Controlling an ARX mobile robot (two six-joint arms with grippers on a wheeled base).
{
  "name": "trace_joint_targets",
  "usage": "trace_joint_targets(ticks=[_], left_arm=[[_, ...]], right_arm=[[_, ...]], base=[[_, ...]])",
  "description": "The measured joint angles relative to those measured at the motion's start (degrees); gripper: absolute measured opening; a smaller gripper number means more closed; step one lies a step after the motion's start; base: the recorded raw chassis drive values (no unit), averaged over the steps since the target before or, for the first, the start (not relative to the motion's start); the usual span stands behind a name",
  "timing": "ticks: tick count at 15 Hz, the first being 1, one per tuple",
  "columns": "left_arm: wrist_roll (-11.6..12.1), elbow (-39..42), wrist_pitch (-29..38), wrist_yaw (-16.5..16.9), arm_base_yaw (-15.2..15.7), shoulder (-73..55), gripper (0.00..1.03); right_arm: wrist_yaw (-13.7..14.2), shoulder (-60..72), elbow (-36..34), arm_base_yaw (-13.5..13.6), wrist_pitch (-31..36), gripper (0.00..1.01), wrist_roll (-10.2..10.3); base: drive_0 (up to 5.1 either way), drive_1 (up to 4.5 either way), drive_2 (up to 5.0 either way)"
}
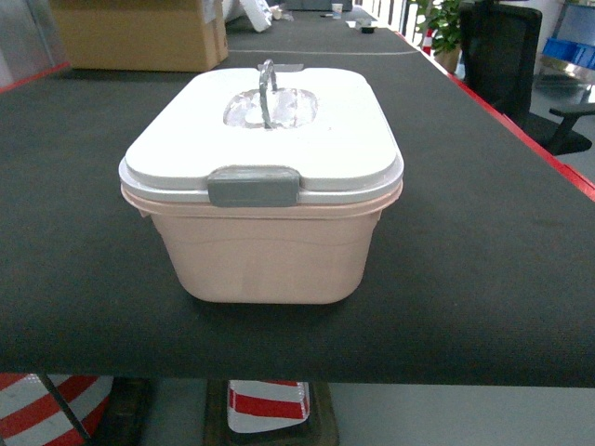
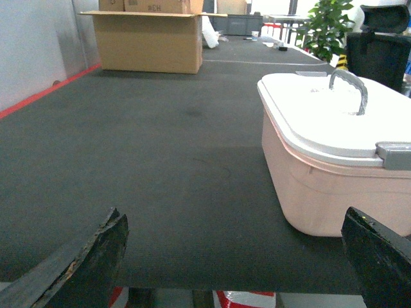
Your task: Pick capacitor and pack into box
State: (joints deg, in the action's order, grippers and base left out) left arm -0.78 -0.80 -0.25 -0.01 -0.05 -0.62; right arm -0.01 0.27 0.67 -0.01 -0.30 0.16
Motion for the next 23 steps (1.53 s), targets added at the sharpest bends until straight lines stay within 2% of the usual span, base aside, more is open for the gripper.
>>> trace_joint_targets(ticks=[23], left_arm=[[0.0, 0.0, 0.0, 0.0, 0.0, 0.0, 0.98]], right_arm=[[0.0, 0.0, 0.0, 0.0, 0.0, 0.98, 0.0]], base=[[0.0, 0.0, 0.0]])
